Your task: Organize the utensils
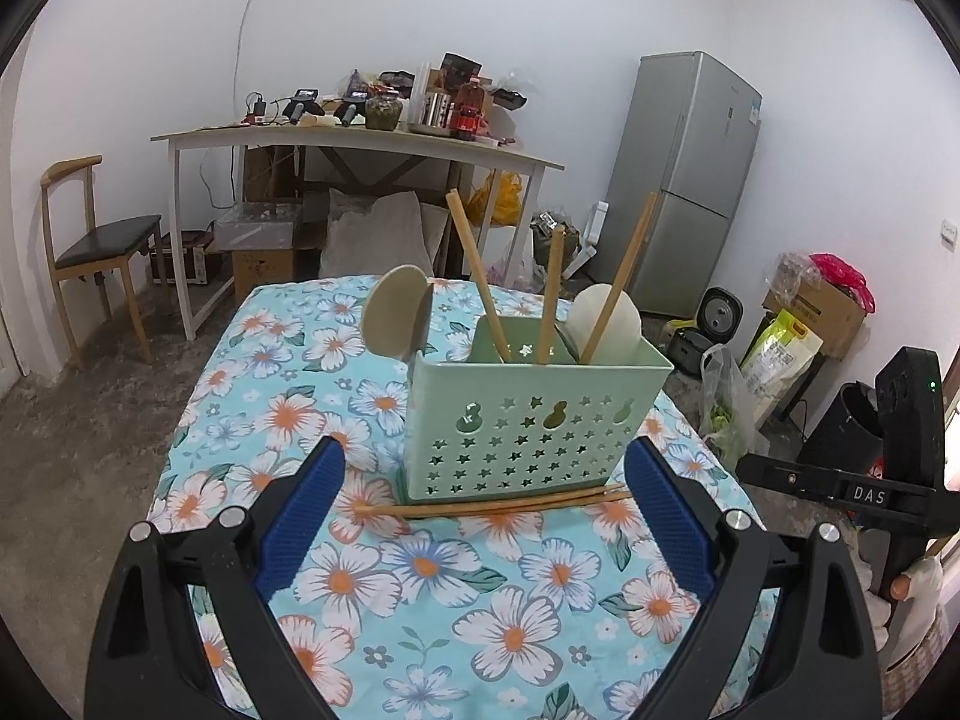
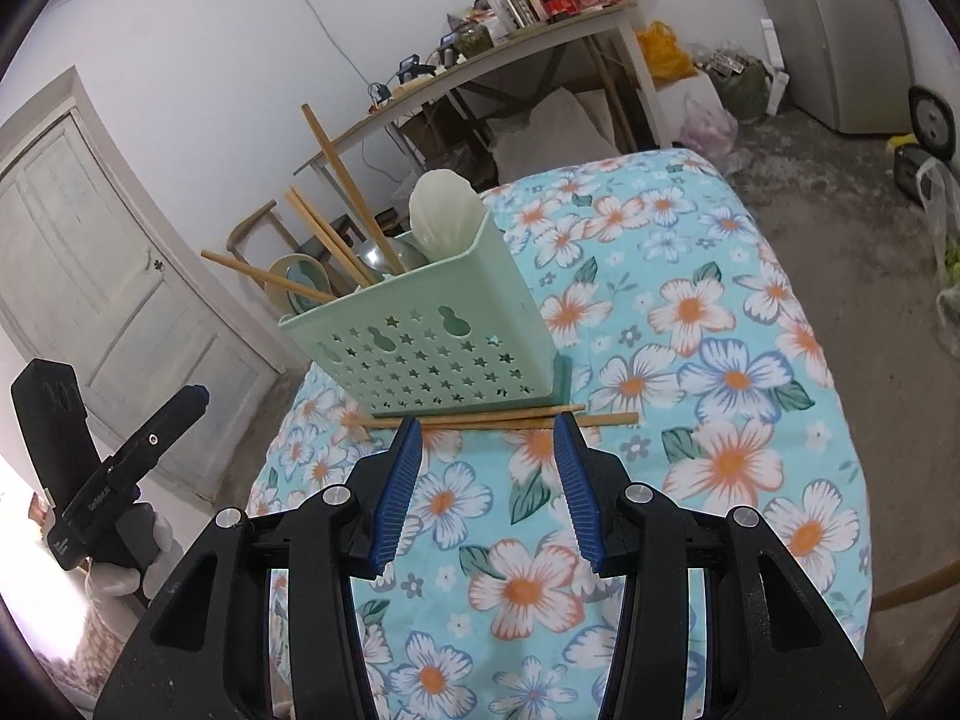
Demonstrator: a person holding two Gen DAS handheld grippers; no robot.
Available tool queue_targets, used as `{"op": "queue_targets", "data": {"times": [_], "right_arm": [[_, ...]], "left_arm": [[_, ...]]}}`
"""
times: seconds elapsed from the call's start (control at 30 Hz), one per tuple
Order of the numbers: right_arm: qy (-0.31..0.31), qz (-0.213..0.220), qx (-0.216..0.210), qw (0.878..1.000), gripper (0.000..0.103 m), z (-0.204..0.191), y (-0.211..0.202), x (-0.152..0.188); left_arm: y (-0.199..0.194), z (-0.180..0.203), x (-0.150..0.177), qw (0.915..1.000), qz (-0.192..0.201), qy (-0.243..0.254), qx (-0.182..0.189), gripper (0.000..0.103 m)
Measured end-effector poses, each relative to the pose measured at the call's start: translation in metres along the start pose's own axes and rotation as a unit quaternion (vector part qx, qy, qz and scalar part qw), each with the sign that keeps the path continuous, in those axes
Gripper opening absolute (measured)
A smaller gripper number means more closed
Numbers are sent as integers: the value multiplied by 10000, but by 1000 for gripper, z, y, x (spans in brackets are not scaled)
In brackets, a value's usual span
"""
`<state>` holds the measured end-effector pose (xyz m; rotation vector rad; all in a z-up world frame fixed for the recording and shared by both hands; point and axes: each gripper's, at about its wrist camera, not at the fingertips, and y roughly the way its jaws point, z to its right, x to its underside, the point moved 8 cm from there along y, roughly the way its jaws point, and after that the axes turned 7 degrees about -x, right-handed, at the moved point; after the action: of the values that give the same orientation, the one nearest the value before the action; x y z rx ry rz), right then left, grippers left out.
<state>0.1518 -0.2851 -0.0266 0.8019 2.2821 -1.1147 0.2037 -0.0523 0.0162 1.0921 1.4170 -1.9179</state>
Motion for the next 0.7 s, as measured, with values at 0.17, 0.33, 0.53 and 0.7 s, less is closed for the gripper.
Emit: {"op": "queue_targets", "data": {"times": [0.17, 0.33, 0.53, 0.7], "right_arm": [[44, -17, -60, 10000, 44, 2, 2, 0], [52, -46, -86, 9999, 44, 3, 4, 1], [53, -41, -88, 9999, 44, 2, 4, 1], [45, -43, -106, 9999, 44, 1, 4, 1]], "left_arm": [[3, 1, 1, 10000, -45, 27, -16, 92], [5, 1, 0, 10000, -51, 23, -24, 92], [5, 2, 0, 10000, -47, 45, -23, 92], [5, 3, 0, 10000, -47, 40, -23, 92]]}}
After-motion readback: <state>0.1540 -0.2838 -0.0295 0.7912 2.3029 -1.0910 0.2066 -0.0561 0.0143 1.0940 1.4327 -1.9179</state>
